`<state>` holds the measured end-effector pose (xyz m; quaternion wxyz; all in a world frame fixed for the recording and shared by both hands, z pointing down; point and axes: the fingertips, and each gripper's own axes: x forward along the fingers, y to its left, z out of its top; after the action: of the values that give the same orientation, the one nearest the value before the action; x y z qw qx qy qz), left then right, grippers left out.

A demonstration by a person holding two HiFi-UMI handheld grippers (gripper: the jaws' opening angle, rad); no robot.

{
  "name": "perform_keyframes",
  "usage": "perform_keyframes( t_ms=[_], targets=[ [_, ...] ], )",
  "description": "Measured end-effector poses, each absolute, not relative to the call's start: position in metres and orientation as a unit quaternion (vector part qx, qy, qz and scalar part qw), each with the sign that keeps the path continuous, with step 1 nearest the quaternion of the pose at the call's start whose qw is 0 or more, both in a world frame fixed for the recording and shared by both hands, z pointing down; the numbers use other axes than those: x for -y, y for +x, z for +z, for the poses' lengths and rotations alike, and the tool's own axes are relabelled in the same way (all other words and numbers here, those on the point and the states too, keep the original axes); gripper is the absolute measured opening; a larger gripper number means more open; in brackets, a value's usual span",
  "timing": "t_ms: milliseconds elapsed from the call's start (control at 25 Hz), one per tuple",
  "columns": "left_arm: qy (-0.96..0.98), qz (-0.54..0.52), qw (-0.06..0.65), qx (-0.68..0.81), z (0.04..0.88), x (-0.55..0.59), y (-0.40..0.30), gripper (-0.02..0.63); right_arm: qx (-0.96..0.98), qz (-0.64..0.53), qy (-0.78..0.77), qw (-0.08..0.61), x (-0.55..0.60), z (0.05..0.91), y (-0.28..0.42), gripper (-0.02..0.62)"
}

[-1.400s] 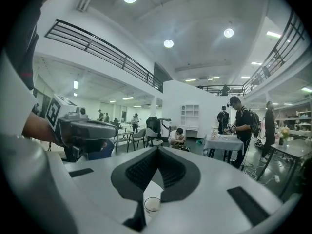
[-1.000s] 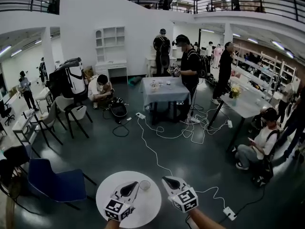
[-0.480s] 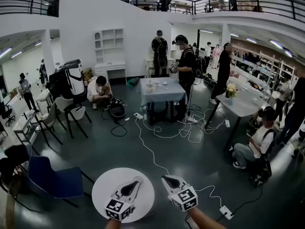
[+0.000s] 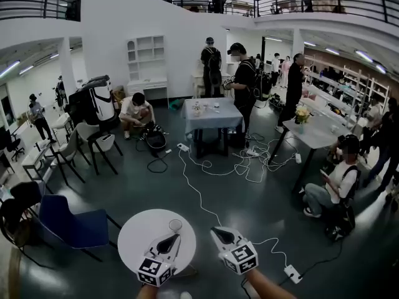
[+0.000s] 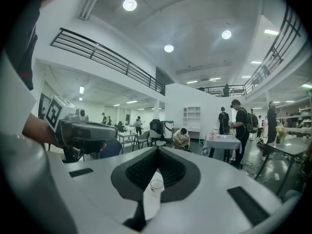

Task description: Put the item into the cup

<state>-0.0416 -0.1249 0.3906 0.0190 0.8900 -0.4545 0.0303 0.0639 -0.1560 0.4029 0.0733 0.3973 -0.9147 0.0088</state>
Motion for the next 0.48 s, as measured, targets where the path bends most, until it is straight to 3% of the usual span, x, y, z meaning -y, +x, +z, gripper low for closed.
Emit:
perform_keyframes(
  t_ms=[480],
  targets=[
    [0.885, 0.029, 0.018, 0.464, 0.397, 0.053, 0.011, 0.017, 0.918, 0.004, 0.391, 0.066, 0.085, 0.408, 0.117, 0.009]
  ],
)
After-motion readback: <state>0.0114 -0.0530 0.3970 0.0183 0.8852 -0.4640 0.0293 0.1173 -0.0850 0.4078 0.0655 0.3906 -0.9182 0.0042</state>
